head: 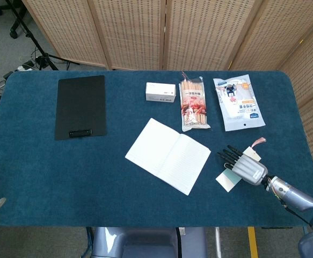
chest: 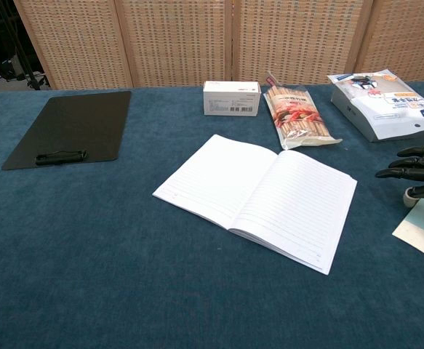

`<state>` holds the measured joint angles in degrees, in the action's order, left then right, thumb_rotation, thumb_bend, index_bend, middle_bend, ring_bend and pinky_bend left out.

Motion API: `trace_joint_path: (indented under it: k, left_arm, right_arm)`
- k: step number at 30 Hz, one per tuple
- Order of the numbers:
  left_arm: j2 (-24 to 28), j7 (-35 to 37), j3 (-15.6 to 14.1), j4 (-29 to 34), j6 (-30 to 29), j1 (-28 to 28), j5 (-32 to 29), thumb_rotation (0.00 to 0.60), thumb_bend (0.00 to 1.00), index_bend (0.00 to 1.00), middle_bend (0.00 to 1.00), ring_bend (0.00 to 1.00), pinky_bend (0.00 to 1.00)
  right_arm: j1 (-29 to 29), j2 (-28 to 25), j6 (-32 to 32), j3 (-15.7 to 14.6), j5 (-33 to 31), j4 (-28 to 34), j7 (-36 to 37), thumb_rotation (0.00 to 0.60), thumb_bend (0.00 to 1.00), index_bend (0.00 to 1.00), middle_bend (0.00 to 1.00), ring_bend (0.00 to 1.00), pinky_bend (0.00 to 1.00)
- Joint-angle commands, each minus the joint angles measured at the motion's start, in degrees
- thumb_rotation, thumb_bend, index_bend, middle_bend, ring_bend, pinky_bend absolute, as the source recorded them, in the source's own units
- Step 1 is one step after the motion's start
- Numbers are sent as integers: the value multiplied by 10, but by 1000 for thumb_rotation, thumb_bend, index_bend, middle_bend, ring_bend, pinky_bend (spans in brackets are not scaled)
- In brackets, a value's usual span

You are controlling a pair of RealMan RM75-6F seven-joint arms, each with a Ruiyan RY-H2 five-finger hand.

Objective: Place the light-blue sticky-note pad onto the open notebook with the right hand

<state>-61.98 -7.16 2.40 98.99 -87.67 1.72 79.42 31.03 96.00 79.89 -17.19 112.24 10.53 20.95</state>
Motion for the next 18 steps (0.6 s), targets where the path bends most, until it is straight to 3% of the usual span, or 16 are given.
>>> trace_joint_path:
  k: [1,10,18]
  left_arm:
    - [1,0,1,1,1,-1,-1,600,0,0,0,0,0]
    - [4,4,1,2,2,-1,-1,600,0,0,0,0,0]
    - [5,9,1,1,2,-1,-1,600,0,0,0,0,0]
  right_arm:
    - [0,1,1,0,-2,2,0,600,0,578,0,0,0]
    - [-4,3,20,0,-9,5,0,600,104,645,0,0,0]
    - [-2,-1,52,8,-18,8,-11,600,105,645,0,0,0]
